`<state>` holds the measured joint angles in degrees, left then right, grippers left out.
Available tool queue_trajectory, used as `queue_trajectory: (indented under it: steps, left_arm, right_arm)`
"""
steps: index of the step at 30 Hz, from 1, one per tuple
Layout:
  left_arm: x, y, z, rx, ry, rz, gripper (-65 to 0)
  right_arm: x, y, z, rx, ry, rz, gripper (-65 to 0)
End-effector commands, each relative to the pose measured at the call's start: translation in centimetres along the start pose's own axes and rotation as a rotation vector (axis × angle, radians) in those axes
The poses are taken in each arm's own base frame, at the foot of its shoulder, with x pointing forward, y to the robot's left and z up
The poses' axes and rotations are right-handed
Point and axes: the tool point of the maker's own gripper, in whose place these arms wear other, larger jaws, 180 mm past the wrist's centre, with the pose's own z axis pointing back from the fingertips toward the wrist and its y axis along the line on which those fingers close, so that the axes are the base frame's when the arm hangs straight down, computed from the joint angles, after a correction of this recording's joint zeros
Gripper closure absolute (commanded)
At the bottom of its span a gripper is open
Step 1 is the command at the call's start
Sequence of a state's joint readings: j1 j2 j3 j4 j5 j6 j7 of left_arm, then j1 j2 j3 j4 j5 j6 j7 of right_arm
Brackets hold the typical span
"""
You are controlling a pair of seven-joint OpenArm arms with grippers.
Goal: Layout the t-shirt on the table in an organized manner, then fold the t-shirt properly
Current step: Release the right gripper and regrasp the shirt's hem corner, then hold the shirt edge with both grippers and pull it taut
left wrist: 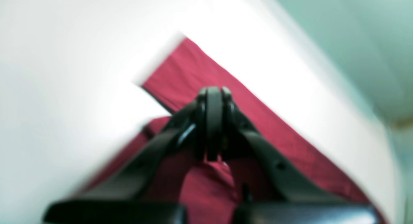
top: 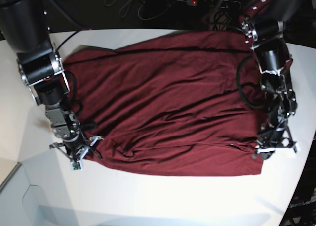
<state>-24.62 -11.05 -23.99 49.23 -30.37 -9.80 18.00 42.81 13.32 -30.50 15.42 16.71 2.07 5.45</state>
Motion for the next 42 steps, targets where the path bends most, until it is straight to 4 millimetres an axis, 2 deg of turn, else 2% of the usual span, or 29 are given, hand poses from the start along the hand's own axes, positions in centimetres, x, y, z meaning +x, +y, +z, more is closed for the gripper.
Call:
queue_trajectory:
  steps: [1, 5, 7, 9, 12, 16, 18, 19, 22, 26, 29, 31, 33, 37, 42]
  left_arm:
    - [1.2, -1.6, -0.8, -0.031, -0.016, -0.029, -0.1]
    - [-0.8, -1.9, -1.7, -0.018, 0.054, -0.078, -0.1]
    - [-1.1, -1.9, -1.8, -0.019, 0.063, -0.082, -0.1]
    - [-1.2, -1.6, -1.7, -0.015, 0.067, -0.072, -0.1]
    - [-0.1, -0.6, -1.5, -0.006, 0.052, -0.086, -0.1]
    - [2.4, -1.8, -1.1, -0.034, -0.011, -0.112, -0.1]
    - [4.0, -3.0, -0.7, -0.059, -0.055, -0.127, -0.1]
    - [4.2, -3.1, -0.4, -0.062, -0.065, -0.134, -0.1]
    - [4.9, -3.6, 0.4, -0.079, -0.097, -0.156, -0.1]
    - [4.7, -3.5, 1.2, -0.082, -0.106, -0.174, -0.1]
    - [4.0, -2.7, 1.6, -0.072, -0.094, -0.182, -0.1]
    - [3.3, -2.2, 1.8, -0.064, -0.081, -0.183, -0.1]
    - [2.7, -1.6, 2.0, -0.055, -0.067, -0.186, -0.1]
    - [1.6, -0.8, 2.3, -0.042, -0.046, -0.188, -0.1]
    - [1.2, -0.9, 2.1, -0.044, -0.039, -0.183, -0.1]
  right_arm:
    - [3.2, -1.0, -0.2, -0.023, -0.073, 0.0, -1.0]
    - [4.5, -1.2, -0.2, -0.023, -0.099, 0.001, -1.0]
    - [4.7, -1.3, -0.1, -0.023, -0.106, 0.002, -1.0]
    - [4.6, -2.3, -0.1, -0.038, -0.102, 0.009, -1.0]
    - [5.2, -2.8, -0.1, -0.048, -0.111, 0.009, -1.0]
    - [6.6, -2.9, 0.0, -0.047, -0.141, 0.001, -0.7]
    - [8.2, -2.1, 0.2, -0.026, -0.183, 0.003, -0.6]
    - [8.9, -1.6, 0.4, -0.013, -0.204, 0.008, -0.6]
    - [8.7, 0.8, 1.1, 0.038, -0.223, 0.019, -0.6]
    - [7.0, 2.6, 2.1, 0.082, -0.175, 0.036, -0.6]
    - [5.8, 4.4, 1.9, 0.107, -0.127, 0.021, -0.6]
    - [3.2, 4.5, 1.4, 0.1, -0.061, 0.015, -0.6]
    - [0.8, 3.7, 1.0, 0.079, 0.002, 0.012, -0.6]
    - [-1.2, 1.9, 0.3, 0.031, 0.028, 0.003, -0.6]
    - [-0.4, -1.4, -0.1, -0.043, -0.005, 0.0, -1.0]
